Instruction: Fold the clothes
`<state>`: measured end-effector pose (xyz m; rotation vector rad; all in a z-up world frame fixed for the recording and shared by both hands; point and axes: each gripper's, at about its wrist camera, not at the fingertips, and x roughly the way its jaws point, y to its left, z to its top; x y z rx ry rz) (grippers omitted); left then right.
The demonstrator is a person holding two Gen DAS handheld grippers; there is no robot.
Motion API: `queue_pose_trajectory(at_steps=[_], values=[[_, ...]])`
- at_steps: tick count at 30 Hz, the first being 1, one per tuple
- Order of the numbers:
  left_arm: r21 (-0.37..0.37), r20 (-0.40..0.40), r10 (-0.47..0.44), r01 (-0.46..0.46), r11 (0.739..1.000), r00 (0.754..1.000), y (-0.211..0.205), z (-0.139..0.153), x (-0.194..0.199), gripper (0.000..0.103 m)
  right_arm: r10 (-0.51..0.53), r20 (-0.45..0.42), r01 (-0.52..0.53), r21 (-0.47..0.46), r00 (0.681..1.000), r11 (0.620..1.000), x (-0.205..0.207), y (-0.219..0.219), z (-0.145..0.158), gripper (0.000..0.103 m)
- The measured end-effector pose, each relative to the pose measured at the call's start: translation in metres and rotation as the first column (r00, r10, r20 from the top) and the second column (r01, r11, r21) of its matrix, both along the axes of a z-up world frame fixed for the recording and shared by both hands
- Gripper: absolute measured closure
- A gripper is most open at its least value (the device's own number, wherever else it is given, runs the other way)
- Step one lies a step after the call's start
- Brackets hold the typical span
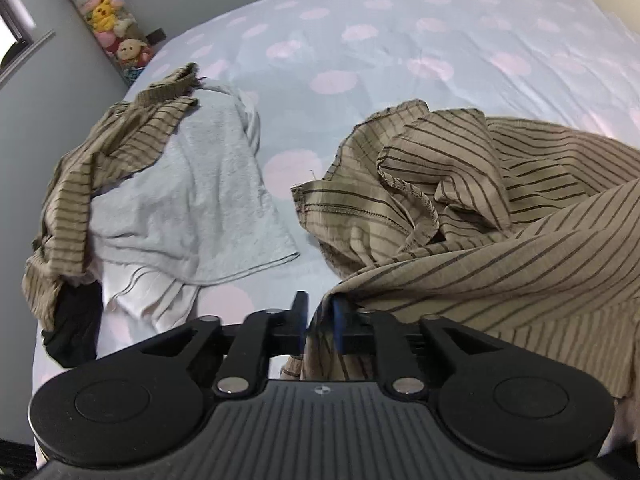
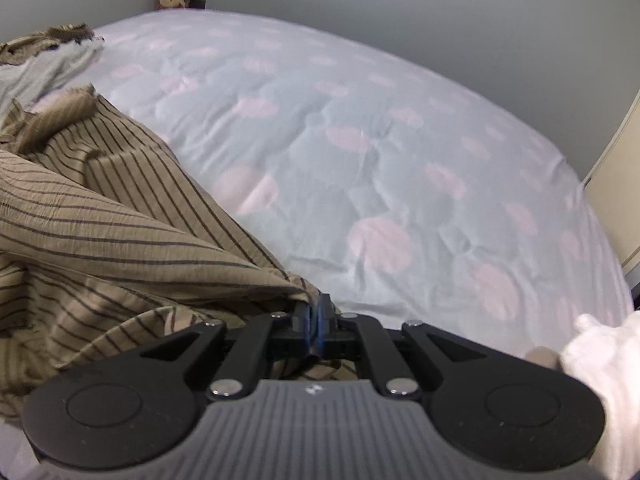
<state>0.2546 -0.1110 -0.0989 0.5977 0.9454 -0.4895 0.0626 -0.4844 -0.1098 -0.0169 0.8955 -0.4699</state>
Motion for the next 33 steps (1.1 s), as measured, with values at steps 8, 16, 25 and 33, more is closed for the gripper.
queue_pose_trajectory(at_steps=[8,16,25,33], values=[[0.036,0.092,-0.169,0.167,0.985,0.981,-0.011,0.013,-0.024,0.057,0.064,0.018,-0.064,0.000,0.998,0.998,-0.012,-0.008,0.002,0.072],[0.036,0.145,-0.380,0.379,0.925,0.914,-0.037,0.040,-0.086,0.056,0.140,0.083,-0.135,-0.059,0.987,0.989,-0.044,0.025,0.038,0.068],[-0.006,0.099,-0.559,0.562,0.827,0.823,-0.077,0.027,-0.146,0.056,0.357,0.128,-0.359,-0.005,0.925,0.933,-0.042,0.104,0.037,0.067],[0.019,0.035,-0.646,0.646,0.763,0.762,-0.101,-0.003,-0.166,0.056,0.507,0.092,-0.506,-0.042,0.857,0.862,-0.022,0.145,0.013,0.060]])
